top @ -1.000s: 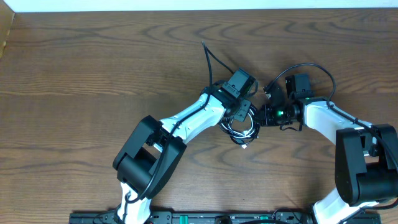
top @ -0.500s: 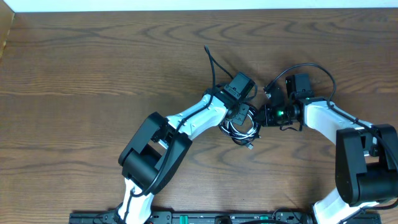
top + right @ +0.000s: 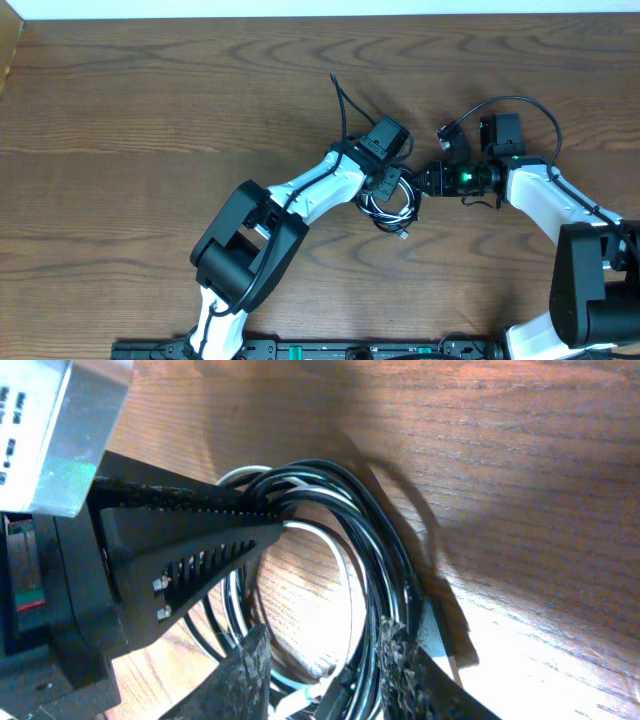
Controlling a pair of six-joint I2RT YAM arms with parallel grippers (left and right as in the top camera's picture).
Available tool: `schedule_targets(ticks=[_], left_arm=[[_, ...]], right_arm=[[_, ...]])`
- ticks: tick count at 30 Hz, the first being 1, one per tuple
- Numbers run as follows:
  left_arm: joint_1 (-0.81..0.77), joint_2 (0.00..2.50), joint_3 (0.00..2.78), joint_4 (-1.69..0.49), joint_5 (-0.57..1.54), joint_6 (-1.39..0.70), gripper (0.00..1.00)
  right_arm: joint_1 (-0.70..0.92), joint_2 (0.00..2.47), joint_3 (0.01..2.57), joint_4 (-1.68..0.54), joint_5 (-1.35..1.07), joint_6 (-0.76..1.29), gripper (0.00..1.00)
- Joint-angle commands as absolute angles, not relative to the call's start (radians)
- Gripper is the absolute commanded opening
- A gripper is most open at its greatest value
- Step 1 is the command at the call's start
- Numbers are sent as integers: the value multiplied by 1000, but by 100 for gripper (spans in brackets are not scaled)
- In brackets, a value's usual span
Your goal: Untangle cables
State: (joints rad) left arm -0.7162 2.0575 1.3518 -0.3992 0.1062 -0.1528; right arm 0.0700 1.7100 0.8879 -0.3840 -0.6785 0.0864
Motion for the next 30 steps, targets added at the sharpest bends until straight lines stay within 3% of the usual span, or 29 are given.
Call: schedule_targets(ticks=[1,9,17,30], left_arm=[[-719,2065,1346,-398,151,-124,8],[-719,2064,1348,-397,154,-105,7],[-719,2064,1348,-394,154,-105,8],[-719,2064,1348,-394,154,-105,8]], right_arm=[[87,1713,888,-386,-632,74,31],[121,1719,888,-382,-409,73,30],[122,1757,888,-377,-416,100,25],[179,1770,888,-352,-444,55,29]])
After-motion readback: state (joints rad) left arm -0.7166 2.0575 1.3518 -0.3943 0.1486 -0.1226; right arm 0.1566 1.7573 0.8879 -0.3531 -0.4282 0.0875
